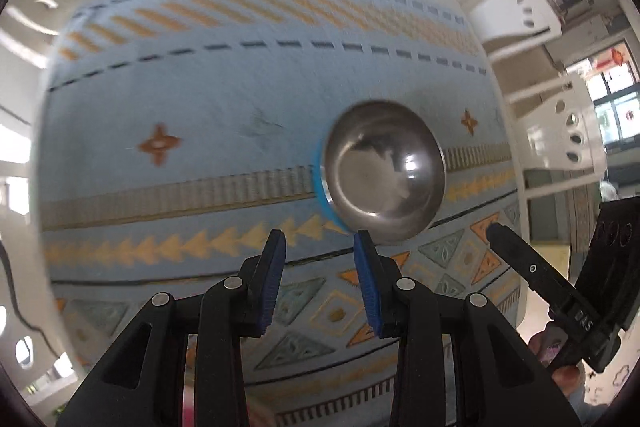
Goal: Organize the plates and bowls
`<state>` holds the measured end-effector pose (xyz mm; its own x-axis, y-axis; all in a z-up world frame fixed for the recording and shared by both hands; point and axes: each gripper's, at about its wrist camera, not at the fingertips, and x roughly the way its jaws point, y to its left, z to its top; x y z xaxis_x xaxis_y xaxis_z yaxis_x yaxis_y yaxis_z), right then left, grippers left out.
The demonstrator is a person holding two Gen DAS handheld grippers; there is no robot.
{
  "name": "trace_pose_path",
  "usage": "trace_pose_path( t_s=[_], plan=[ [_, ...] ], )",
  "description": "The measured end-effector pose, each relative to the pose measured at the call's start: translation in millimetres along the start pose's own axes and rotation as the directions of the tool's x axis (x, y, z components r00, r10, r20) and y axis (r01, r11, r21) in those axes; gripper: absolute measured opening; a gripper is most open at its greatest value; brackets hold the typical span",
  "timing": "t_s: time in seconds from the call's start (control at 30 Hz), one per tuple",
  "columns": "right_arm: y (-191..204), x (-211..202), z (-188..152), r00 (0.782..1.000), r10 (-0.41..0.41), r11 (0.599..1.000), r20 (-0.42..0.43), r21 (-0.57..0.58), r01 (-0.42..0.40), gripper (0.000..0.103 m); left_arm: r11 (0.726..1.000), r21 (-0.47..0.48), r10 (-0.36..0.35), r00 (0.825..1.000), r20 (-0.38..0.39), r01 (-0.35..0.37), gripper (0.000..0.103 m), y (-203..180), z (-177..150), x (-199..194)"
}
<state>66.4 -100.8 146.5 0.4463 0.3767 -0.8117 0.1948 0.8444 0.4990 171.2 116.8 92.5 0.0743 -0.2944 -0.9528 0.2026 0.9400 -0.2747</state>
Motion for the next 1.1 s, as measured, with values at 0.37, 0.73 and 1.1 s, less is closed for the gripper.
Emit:
trace_pose_path(
  t_s=[0.37,0.73,1.1],
  plan=[
    [-28,60,15,0.999,0.018,0.997,-0.039,0.071,-0.015,0.053,1.000,0.024,0.018,0.998,-0.064,-0.017,0.021,-10,26,51],
    [-19,83,21,0.998,-0.031,0.999,-0.055,-0.045,0.028,0.021,0.977,0.193,0.095,0.995,-0.031,-0.088,0.018,-31,22,60],
    [-16,60,16,1.000,-0.029,0.998,-0.011,-0.051,0.028,0.020,0.975,0.204,0.097,0.995,-0.008,-0.094,0.018,-43,13,40]
  ],
)
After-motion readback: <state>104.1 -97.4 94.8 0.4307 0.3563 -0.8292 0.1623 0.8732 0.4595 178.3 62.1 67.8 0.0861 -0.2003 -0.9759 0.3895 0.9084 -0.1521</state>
